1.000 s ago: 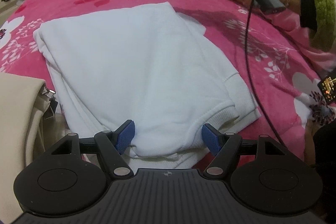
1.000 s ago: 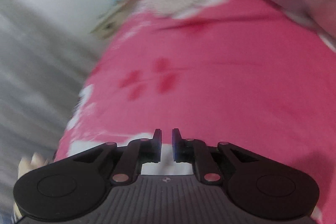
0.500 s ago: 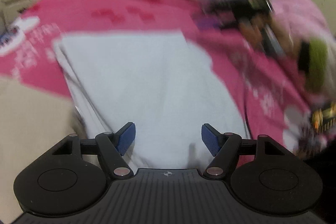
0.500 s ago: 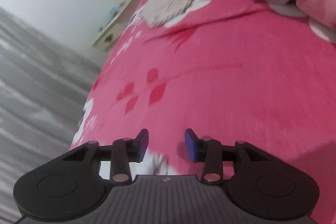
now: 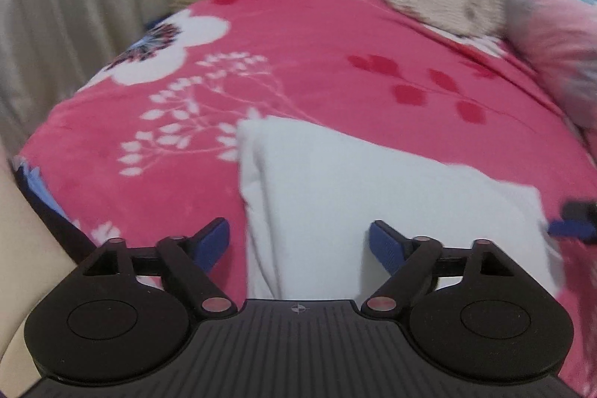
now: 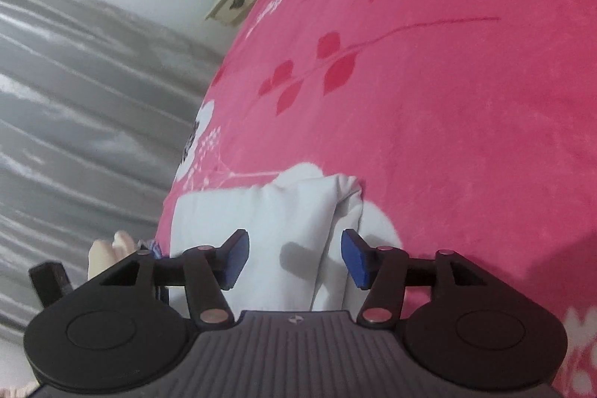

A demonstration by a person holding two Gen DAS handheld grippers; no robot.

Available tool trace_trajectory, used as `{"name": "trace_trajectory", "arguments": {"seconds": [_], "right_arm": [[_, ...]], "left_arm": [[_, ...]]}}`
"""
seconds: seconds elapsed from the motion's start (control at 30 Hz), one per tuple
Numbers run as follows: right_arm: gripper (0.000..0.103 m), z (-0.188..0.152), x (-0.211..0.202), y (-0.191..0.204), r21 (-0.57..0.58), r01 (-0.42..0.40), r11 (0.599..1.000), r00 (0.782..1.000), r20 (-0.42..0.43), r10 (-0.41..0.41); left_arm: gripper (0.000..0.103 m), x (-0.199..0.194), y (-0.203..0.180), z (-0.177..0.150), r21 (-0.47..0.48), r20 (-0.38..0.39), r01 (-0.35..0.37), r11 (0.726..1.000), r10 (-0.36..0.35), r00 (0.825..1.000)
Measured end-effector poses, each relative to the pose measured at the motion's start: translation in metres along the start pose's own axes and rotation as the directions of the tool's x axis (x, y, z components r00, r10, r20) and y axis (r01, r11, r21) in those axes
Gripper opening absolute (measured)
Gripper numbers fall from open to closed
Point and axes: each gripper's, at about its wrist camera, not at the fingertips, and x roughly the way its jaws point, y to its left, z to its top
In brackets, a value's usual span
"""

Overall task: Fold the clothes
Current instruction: 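Pinch the folded sweatshirt end with the left gripper while the right gripper pinches beside it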

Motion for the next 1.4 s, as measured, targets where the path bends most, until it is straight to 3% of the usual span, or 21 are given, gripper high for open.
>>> {"name": "trace_trajectory", "arguments": {"seconds": [0.17, 0.27, 0.43, 0.57, 0.73, 0.9, 1.1, 1.23, 1.3, 1.4], "right_arm": [[0.061, 0.012, 0.003, -0.017, 0.074, -0.057, 0.996, 0.998, 0.033, 0.054], [0.061, 0.022, 0.009, -0.027, 0.107, -0.09, 0.99, 0.995, 0.048, 0.085], [0.061, 0.035, 0.024, -0.033, 0.075, -0.066, 0.995, 0.996, 0.06, 0.061], [0.061, 0.036, 0.028, -0.039, 0.07, -0.096, 0.993, 0.994, 0.065, 0.092], [0.061, 0.02, 0.028, -0.032, -0.014, -0.12, 0.993, 0.992, -0.044, 0.119], [0.062, 0.014, 0.028, -0.037, 0.014, -0.173, 0.985, 0.979, -0.105, 0.174], [0.058, 0.026, 0.039, -0.043, 0.037, -0.218, 0.975, 0.971, -0.091, 0.22], [0.057, 0.019, 0.033, -0.049, 0.031, -0.28, 0.96, 0.952, -0.122, 0.282], [0.052, 0.015, 0.029, -0.053, 0.047, -0.314, 0.948, 0.938, -0.139, 0.317], [0.045, 0.016, 0.033, -0.057, 0.078, -0.297, 0.952, 0.945, -0.123, 0.304]], "left_arm": [[0.087, 0.03, 0.016, 0.023, -0.16, -0.101, 0.041, 0.986, -0.057, 0.993], [0.091, 0.043, 0.022, 0.033, -0.215, -0.122, 0.054, 0.975, -0.082, 0.989], [0.097, 0.05, 0.017, 0.035, -0.178, -0.113, 0.058, 0.982, -0.079, 0.99], [0.098, 0.053, 0.017, 0.035, -0.158, -0.101, 0.073, 0.985, -0.089, 0.991], [0.093, 0.046, 0.013, 0.029, -0.069, -0.108, 0.095, 0.993, -0.102, 0.989], [0.092, 0.055, 0.015, 0.033, -0.1, -0.067, 0.11, 0.989, -0.117, 0.991], [0.092, 0.069, 0.01, 0.04, -0.124, -0.009, 0.101, 0.987, -0.103, 0.995], [0.075, 0.061, 0.007, 0.037, -0.098, 0.004, 0.119, 0.988, -0.119, 0.993], [0.074, 0.06, 0.01, 0.037, -0.102, 0.003, 0.133, 0.986, -0.133, 0.991], [0.074, 0.067, 0.016, 0.038, -0.167, 0.001, 0.14, 0.976, -0.142, 0.99]]}}
